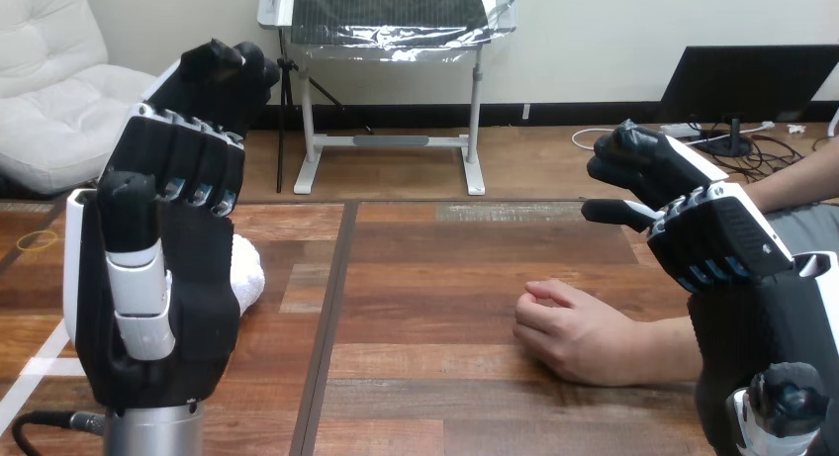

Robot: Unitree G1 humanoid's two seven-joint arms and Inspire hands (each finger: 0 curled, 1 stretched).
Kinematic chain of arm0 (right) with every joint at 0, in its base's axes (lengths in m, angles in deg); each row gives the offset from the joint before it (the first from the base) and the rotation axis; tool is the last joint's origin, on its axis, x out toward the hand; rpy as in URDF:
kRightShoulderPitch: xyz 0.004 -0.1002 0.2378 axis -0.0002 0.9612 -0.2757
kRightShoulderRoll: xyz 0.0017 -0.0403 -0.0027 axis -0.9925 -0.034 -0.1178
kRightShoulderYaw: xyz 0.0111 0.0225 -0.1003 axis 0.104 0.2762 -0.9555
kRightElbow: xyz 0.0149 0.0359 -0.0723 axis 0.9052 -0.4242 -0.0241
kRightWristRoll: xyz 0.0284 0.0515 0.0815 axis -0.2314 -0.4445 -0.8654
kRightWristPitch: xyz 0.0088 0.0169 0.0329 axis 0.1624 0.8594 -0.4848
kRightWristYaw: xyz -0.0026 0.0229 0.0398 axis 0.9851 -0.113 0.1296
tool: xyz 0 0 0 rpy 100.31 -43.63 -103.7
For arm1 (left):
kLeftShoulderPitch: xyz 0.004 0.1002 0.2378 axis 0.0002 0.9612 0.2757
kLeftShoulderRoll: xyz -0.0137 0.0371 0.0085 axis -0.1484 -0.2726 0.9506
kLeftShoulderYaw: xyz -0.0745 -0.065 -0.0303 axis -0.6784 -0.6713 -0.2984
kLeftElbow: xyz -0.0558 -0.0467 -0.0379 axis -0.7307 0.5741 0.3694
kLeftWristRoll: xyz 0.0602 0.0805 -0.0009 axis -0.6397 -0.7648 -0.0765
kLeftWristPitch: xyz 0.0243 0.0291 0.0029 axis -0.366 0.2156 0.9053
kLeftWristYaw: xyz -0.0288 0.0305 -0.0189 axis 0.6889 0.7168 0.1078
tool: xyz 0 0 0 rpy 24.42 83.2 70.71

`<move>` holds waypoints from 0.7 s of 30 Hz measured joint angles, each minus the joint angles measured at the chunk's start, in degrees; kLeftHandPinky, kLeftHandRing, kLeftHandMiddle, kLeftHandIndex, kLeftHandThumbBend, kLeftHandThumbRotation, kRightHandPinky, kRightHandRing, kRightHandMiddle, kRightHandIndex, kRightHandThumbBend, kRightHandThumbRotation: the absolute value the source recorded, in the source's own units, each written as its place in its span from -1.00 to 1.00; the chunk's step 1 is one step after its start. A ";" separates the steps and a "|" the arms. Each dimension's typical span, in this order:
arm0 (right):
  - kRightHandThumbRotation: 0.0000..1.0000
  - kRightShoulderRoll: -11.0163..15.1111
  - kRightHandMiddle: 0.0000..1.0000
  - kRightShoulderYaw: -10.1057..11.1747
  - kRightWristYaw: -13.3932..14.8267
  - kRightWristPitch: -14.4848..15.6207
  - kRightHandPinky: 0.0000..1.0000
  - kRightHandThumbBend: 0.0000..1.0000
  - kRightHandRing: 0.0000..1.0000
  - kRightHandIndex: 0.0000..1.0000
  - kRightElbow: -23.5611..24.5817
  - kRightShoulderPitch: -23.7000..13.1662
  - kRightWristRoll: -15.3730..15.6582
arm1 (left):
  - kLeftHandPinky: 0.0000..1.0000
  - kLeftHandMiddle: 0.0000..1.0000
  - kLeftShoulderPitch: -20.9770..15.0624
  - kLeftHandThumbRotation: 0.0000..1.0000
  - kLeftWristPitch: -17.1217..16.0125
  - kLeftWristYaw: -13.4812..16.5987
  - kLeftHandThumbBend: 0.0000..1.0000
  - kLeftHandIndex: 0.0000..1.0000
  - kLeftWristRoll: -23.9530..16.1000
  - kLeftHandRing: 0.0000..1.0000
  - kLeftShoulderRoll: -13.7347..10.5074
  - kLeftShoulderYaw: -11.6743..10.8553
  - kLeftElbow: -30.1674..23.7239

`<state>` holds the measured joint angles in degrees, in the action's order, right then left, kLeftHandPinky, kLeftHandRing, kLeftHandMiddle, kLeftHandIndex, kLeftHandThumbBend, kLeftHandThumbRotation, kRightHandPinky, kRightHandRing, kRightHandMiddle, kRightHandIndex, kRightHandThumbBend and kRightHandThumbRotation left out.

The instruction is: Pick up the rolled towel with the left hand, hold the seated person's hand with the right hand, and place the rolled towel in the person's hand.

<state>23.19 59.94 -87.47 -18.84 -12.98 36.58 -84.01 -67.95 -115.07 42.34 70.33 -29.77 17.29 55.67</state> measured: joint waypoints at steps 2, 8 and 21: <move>1.00 0.00 0.69 0.00 0.00 0.00 0.47 0.96 0.67 0.65 0.00 0.00 0.00 | 0.81 0.60 0.00 0.53 0.00 -0.01 0.24 0.48 -0.01 0.66 -0.01 0.00 0.00; 1.00 0.00 0.69 0.03 0.00 0.00 0.47 0.96 0.67 0.65 0.00 0.00 0.01 | 0.82 0.61 0.00 0.53 0.00 -0.13 0.23 0.50 -0.01 0.67 -0.04 0.00 0.00; 1.00 0.01 0.68 0.09 0.00 0.00 0.47 0.96 0.66 0.65 0.00 0.00 0.03 | 0.88 0.69 0.00 0.60 0.00 -0.15 0.25 0.60 -0.68 0.73 -0.18 -0.02 0.00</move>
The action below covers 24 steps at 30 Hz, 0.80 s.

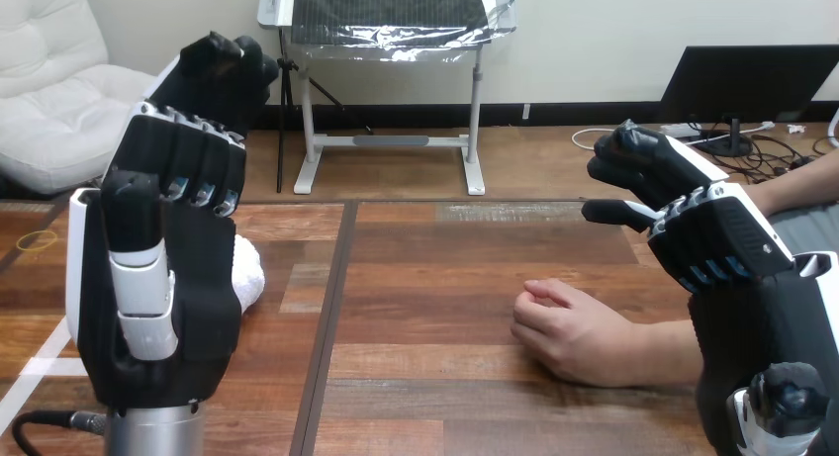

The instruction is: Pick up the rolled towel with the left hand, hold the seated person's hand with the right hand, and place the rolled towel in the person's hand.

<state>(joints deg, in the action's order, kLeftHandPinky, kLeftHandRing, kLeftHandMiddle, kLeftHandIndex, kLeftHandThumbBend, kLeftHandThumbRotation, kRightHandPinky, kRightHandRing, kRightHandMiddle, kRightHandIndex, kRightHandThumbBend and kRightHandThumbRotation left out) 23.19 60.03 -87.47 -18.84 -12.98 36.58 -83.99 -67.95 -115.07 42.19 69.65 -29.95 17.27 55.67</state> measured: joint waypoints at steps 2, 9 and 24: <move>1.00 0.00 0.68 0.02 0.00 0.00 0.47 0.96 0.66 0.64 0.00 0.00 -0.01 | 0.89 0.70 0.00 0.62 -0.01 0.05 0.26 0.61 -0.57 0.74 -0.03 -0.07 0.00; 1.00 0.00 0.68 0.04 -0.04 0.00 0.47 0.95 0.67 0.64 0.00 0.00 -0.01 | 0.98 0.79 0.02 0.68 -0.03 0.81 0.36 0.72 -4.88 0.86 -0.47 -0.42 0.00; 1.00 -0.01 0.68 0.02 -0.39 -0.01 0.48 0.96 0.67 0.63 0.00 0.00 -0.11 | 1.00 0.99 0.14 0.59 0.62 6.61 0.88 0.98 -20.77 1.00 -2.03 -1.54 -0.03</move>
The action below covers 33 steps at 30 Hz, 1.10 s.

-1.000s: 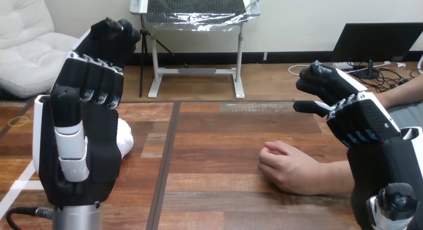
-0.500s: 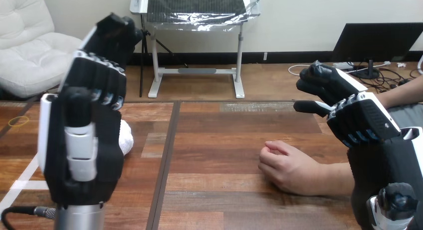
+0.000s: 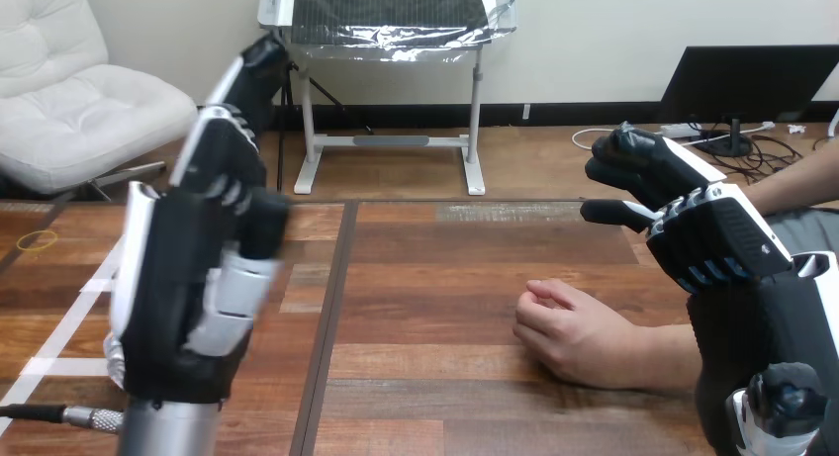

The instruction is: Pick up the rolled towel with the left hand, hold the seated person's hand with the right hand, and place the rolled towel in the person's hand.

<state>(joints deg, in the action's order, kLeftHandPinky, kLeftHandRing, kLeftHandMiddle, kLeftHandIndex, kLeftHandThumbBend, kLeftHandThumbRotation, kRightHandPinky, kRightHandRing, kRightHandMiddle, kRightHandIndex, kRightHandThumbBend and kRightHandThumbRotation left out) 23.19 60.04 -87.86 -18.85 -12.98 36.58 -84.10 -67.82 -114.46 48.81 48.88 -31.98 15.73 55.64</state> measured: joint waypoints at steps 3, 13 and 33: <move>1.00 -0.01 0.68 0.00 0.00 0.00 0.48 0.97 0.67 0.63 0.00 0.00 0.08 | 1.00 1.00 0.04 0.54 0.11 1.61 0.95 0.99 -3.27 1.00 -0.03 -0.26 0.02; 1.00 -0.01 0.67 0.01 0.00 -0.05 0.47 0.93 0.66 0.63 -0.01 0.00 0.16 | 1.00 1.00 -0.18 0.49 0.81 6.86 1.00 1.00 -10.96 1.00 -0.05 -1.41 0.04; 1.00 -0.04 0.66 -0.02 -0.01 -0.36 0.45 0.92 0.65 0.63 -0.15 -0.13 0.22 | 0.99 1.00 -5.20 0.25 3.52 13.89 1.00 1.00 -23.44 1.00 -4.17 -3.77 4.39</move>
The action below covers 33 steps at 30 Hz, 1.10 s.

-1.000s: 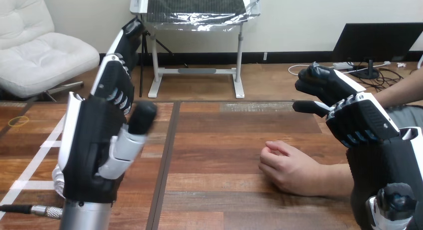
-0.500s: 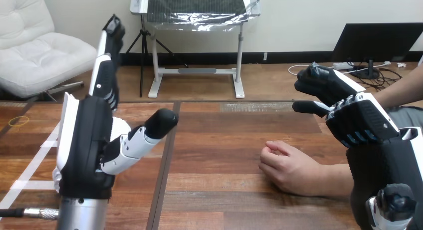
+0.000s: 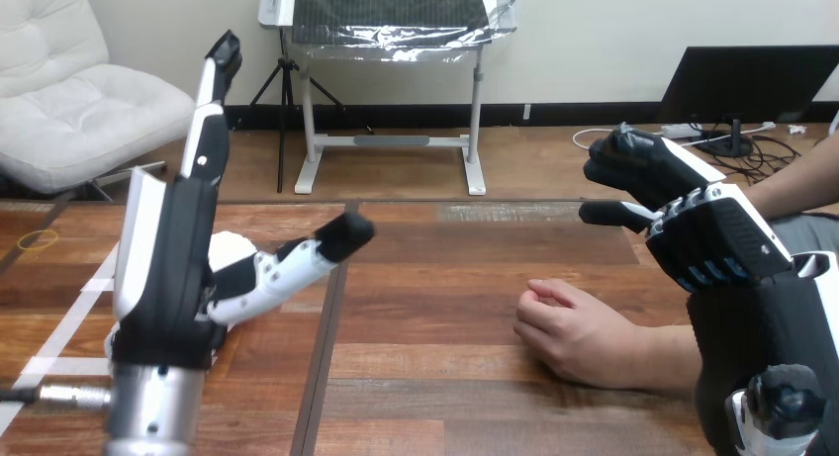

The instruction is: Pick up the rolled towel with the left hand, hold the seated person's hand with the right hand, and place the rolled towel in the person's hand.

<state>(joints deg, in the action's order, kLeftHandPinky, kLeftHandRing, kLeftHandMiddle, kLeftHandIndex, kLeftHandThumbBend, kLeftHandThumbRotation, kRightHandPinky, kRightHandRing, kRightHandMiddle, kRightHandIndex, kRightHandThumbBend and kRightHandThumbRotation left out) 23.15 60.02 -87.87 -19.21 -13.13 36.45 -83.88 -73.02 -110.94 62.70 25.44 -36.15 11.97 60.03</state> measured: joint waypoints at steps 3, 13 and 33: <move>1.00 0.00 0.66 -0.04 0.00 -0.01 0.44 0.91 0.65 0.63 -0.10 -0.22 0.09 | 0.99 1.00 -1.39 0.21 1.44 1.42 1.00 1.00 -2.71 1.00 -0.61 0.02 0.67; 1.00 -0.07 0.66 -0.14 0.05 -0.05 0.42 0.93 0.65 0.62 -0.25 -0.56 0.73 | 1.00 1.00 -6.11 0.08 7.44 4.15 1.00 1.00 -9.80 1.00 -1.49 0.49 2.97; 1.00 -0.11 0.63 -0.21 0.04 -0.18 0.43 0.94 0.62 0.60 -1.37 -0.77 0.71 | 0.99 1.00 -12.56 -0.01 13.67 10.30 1.00 1.00 -17.34 0.99 -3.92 2.76 12.19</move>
<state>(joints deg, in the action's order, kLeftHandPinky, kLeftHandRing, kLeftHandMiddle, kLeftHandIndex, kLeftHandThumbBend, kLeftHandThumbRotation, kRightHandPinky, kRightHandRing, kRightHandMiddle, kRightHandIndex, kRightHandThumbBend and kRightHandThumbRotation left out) 23.04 59.80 -87.83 -19.39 -14.49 35.67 -83.17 -85.58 -97.26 72.99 8.10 -40.07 14.72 72.22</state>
